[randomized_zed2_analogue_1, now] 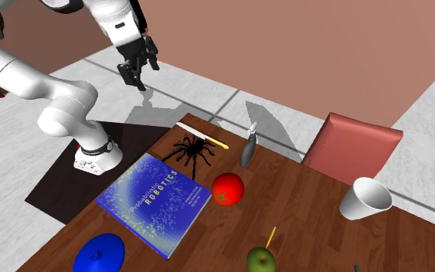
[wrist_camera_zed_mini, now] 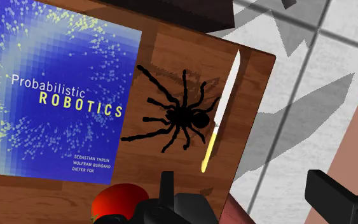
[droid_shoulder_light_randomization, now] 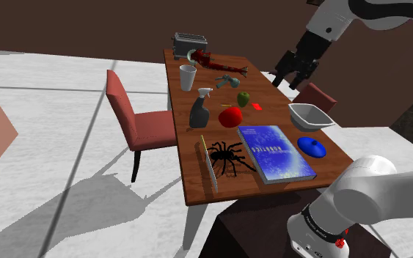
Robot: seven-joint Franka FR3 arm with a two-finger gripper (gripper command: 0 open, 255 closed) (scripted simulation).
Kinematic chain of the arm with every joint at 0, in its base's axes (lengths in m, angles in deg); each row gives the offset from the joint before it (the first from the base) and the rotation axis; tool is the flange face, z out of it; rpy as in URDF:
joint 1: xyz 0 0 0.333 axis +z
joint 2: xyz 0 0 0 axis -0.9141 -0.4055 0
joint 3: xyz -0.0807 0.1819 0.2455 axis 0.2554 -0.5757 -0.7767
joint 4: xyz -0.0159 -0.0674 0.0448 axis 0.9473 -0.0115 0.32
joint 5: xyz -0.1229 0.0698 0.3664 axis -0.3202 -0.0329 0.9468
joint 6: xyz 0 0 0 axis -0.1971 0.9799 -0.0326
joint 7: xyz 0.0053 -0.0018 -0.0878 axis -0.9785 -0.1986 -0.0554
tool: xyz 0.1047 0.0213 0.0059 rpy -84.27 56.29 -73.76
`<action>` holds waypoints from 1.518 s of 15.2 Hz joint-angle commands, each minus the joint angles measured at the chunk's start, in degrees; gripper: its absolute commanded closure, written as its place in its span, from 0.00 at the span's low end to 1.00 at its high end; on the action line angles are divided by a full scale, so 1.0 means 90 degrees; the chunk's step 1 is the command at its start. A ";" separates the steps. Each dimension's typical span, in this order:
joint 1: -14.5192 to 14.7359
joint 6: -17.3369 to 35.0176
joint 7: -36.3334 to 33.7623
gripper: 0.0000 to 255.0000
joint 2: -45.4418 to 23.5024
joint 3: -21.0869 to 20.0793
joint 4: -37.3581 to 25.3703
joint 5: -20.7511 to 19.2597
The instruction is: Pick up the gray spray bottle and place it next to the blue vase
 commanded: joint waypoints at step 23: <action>0.2326 0.4235 0.8016 0.00 -0.3867 0.3296 0.0097 0.1832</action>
